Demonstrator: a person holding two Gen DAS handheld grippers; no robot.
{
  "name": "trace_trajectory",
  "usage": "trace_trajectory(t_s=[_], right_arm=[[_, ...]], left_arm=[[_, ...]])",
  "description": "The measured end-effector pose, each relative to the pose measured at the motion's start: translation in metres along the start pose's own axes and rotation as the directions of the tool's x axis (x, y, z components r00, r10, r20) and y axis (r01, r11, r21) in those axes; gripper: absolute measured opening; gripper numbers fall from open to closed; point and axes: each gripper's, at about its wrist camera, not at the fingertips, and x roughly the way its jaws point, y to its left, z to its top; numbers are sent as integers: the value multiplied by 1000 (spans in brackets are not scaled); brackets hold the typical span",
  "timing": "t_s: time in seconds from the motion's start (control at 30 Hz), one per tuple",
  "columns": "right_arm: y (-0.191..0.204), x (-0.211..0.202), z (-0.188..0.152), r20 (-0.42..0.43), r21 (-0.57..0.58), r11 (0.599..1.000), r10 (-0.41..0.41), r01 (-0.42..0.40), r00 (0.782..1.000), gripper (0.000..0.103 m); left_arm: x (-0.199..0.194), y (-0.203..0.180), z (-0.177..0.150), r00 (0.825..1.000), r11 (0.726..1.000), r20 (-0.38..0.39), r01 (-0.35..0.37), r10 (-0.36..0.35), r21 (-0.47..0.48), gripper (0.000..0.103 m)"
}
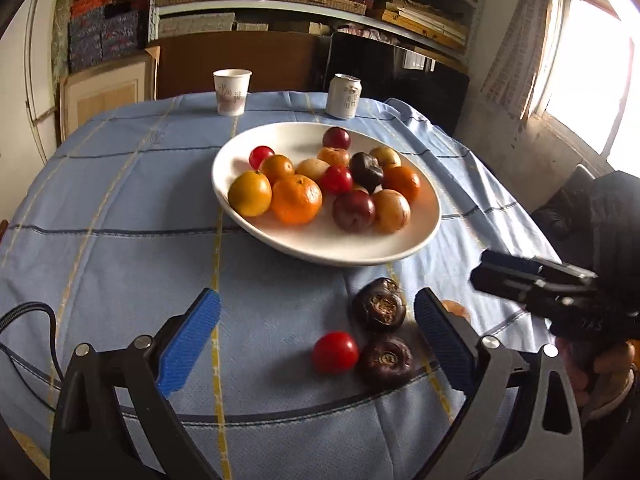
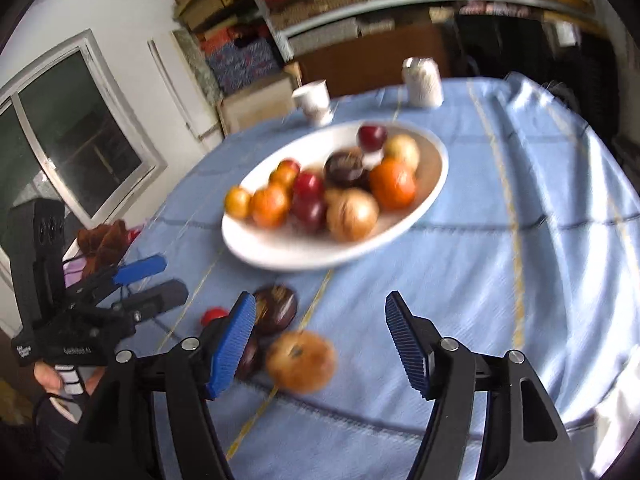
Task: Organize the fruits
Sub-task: 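Reach the right tool to the large tan round fruit and grasp it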
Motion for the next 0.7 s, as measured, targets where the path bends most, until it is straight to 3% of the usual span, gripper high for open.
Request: trace_trajectory(t_s=[0.33,0.7], right_arm=[[28,15,-19,-86,-147,986,-93,80,992,68],[33,22,-25,-112,-196,975,-129,105,985,59]], left_arm=[[-11,5,-5,986,987,44,-158,158,8,96],[-15,15,-5,981,982,52,-189,189,-12,96]])
